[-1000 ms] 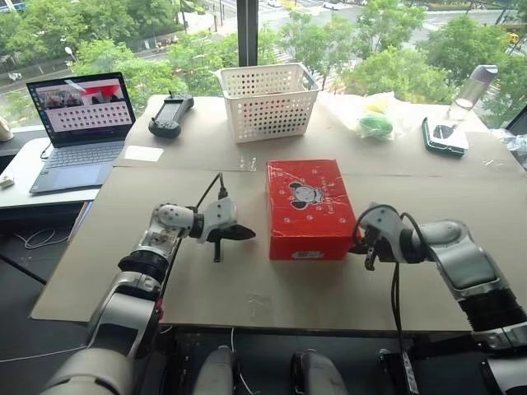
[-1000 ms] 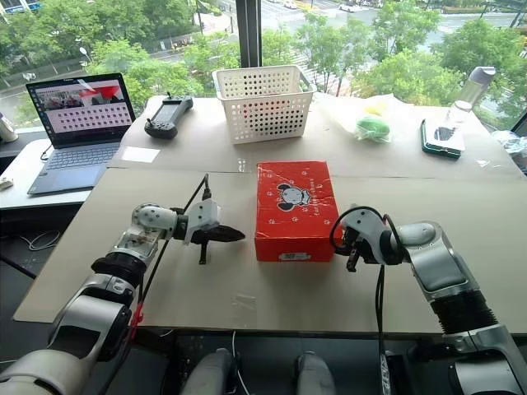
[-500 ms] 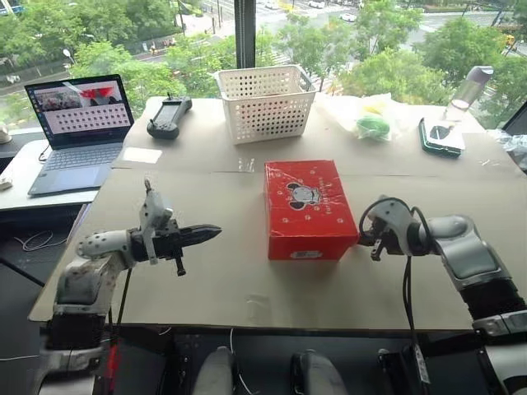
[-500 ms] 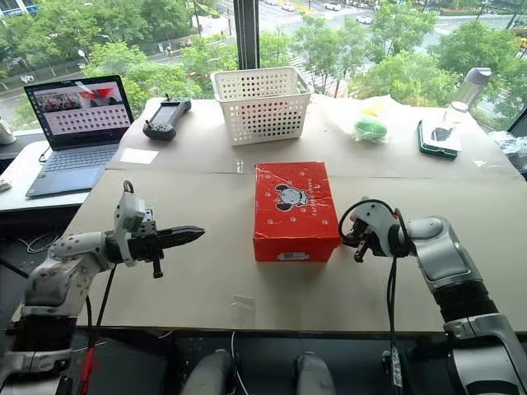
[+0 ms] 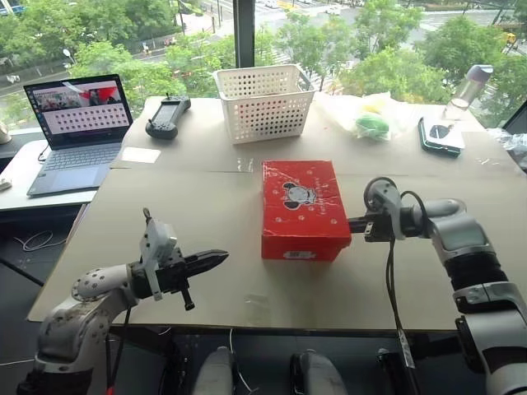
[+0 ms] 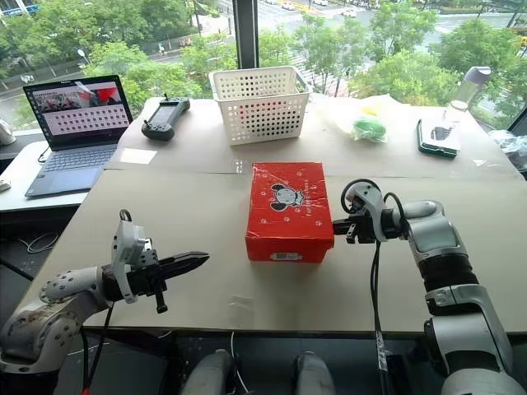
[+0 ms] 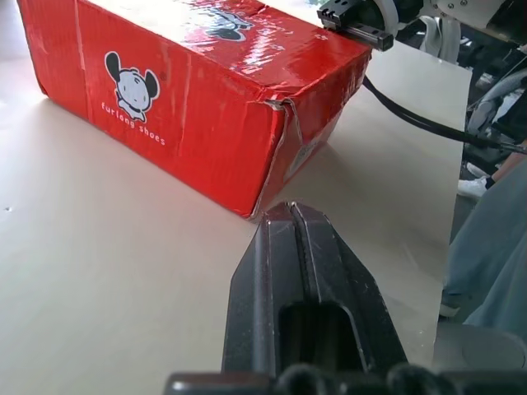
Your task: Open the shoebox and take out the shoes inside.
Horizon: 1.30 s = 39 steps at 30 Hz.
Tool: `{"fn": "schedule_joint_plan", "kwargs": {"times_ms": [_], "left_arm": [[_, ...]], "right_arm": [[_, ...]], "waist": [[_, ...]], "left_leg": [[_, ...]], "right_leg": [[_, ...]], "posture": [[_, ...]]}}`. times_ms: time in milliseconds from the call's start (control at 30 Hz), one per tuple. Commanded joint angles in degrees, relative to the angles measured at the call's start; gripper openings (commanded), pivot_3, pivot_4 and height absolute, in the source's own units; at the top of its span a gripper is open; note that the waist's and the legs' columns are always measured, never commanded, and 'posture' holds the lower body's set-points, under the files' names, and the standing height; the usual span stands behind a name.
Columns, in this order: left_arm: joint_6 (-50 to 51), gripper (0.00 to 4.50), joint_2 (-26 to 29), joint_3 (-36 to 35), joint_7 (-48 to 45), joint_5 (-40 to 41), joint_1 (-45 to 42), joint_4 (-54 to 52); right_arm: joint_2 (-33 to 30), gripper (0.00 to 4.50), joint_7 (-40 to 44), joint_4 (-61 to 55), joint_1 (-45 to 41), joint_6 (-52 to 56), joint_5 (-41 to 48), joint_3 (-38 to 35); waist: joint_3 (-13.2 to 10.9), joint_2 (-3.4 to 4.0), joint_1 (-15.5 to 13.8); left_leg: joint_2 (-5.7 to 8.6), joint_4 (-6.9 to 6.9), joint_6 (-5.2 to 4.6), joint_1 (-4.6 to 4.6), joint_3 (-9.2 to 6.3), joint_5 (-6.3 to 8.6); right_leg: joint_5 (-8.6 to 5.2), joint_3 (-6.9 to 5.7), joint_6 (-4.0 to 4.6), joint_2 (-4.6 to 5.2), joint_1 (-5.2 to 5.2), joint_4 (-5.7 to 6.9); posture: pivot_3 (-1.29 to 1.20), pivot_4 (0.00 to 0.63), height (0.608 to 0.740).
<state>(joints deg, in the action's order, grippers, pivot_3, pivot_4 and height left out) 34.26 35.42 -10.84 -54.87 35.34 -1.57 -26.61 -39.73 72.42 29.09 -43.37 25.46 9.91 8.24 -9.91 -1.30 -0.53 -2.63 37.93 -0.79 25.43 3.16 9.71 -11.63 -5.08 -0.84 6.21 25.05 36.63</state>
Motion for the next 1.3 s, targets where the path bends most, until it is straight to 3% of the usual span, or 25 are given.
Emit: {"fn": "schedule_joint_plan", "kwargs": {"times_ms": [33, 433, 700, 800, 867, 1000, 1067, 1300], "left_arm": [[-2.89, 0.00, 1.22, -0.30, 0.05, -0.45, 0.54, -1.89], [-4.51, 0.00, 1.49, 1.94, 0.83, -1.32, -0.26, -1.20], [-4.84, 0.00, 1.38, 2.53, 1.33, -1.43, -0.93, -0.57], [-4.86, 0.00, 1.14, 2.92, 1.66, -1.49, -1.29, -0.06], [-5.06, 0.00, 1.00, 3.40, 1.78, -1.61, -1.29, 0.26], [-5.47, 0.00, 0.83, 4.39, 1.94, -1.84, -1.82, 0.91], [-5.38, 0.00, 0.89, 4.70, 2.08, -1.70, -1.94, 0.67], [-4.25, 0.00, 1.51, 3.40, 2.60, 0.37, -0.75, -1.77]], "right_arm": [[-0.08, 0.03, 1.60, -0.28, -3.06, 0.44, 2.61, -2.90], [1.04, 0.03, 2.68, -5.48, -9.98, 5.32, 6.31, -3.87], [0.59, 0.03, 1.36, -15.62, -15.70, 5.90, 1.18, 2.39], [6.35, 0.03, -6.23, -19.78, -23.58, 6.96, 0.22, 2.04], [13.86, 0.03, -16.12, -17.39, -28.51, 8.07, 3.05, -3.49], [21.17, 0.03, -24.29, -16.89, -30.40, 9.18, 7.72, -10.52], [21.15, 0.03, -26.08, -15.90, -29.61, 10.98, 9.00, -12.57], [14.37, 0.03, -26.27, -13.69, -22.82, 8.93, 2.99, -7.37]], "waist": [[0.00, 0.00, 0.03], [-0.09, 0.15, 0.14], [-0.14, 0.23, -0.14], [-0.34, 0.55, 0.60], [-0.33, 0.54, 1.22], [-0.30, 0.49, 0.86], [-0.29, 0.47, 0.07], [-0.28, 0.46, 0.05]], "left_leg": [[0.00, 0.00, 0.00, 0.00, 0.02, 0.00], [-0.08, -0.02, 0.00, 0.01, 0.08, 0.00], [-0.09, -0.05, 0.03, 0.05, 0.09, 0.02], [-0.13, -0.06, 0.03, 0.10, 0.23, 0.01], [-0.20, -0.11, 0.02, 0.09, 0.33, 0.01], [-0.39, -0.18, 0.04, 0.06, 0.35, 0.02], [-0.38, -0.16, 0.06, 0.05, 0.31, 0.02], [-0.20, -0.09, 0.31, 0.13, 0.62, 0.13]], "right_leg": [[0.00, 0.01, 0.01, 0.00, 0.01, 0.00], [0.02, 0.03, 0.04, -0.04, 0.08, 0.02], [0.00, 0.02, 0.08, -0.07, 0.13, 0.00], [0.05, 0.19, 0.12, -0.07, 0.37, 0.09], [0.08, 0.41, 0.16, -0.25, 0.52, 0.22], [0.09, 0.46, 0.25, -0.54, 0.49, 0.21], [0.08, 0.43, 0.27, -0.55, 0.34, 0.11], [0.26, 1.02, 0.25, -0.47, 0.22, -0.58]], "posture": [[0.00, 0.150, 0.733], [0.00, 0.150, 0.733], [0.00, 0.150, 0.733], [0.00, 0.150, 0.733], [0.00, 0.150, 0.733], [0.00, 0.150, 0.733], [0.00, 0.150, 0.733], [0.00, 0.150, 0.733]]}}
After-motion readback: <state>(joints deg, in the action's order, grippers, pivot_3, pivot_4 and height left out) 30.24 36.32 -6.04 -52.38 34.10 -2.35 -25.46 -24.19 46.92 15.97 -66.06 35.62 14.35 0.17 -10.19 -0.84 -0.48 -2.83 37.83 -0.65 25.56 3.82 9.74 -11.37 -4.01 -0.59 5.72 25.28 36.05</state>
